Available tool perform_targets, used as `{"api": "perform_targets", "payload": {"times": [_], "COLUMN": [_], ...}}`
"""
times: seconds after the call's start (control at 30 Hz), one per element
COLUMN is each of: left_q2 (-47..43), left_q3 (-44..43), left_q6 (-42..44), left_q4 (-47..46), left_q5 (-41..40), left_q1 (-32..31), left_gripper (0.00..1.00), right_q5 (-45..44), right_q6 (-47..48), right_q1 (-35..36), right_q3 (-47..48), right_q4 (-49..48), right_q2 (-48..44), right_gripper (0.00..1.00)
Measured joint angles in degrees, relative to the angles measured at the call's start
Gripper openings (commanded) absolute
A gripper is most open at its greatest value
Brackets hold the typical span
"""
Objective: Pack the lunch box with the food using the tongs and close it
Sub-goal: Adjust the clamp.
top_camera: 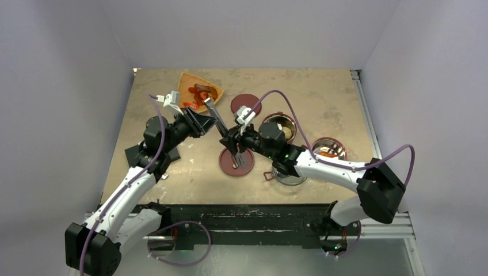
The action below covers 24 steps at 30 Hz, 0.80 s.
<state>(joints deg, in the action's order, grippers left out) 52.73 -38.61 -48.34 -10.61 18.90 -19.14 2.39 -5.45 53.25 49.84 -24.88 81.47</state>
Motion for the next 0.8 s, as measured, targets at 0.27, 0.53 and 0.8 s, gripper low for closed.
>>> {"api": "perform_targets", "payload": {"times": [0.27, 0.53, 0.8], "left_q2": [-0.09, -0.72, 0.35], "left_q3": [0.11, 1.44, 2.51], "left_q6": [-0.13, -0.09, 0.0], "left_q4": [0.68, 0.83, -1.25], "left_q5": [-0.02, -0.02, 0.22], "left_q1": [0.0, 0.0, -1.97], "left_gripper": [0.33, 0.56, 0.57], "right_q5": [-1.75, -3.39, -2.89], "right_q6": [0.35, -0.94, -2.05], "right_q1": [0.48, 1.05, 1.66], "right_q3": [0.66, 0.13, -0.74], "right_q4": [0.0, -2.86, -4.96], "right_q2": [1.27, 1.22, 0.9], "right_gripper": [0.24, 0.2, 0.21]}}
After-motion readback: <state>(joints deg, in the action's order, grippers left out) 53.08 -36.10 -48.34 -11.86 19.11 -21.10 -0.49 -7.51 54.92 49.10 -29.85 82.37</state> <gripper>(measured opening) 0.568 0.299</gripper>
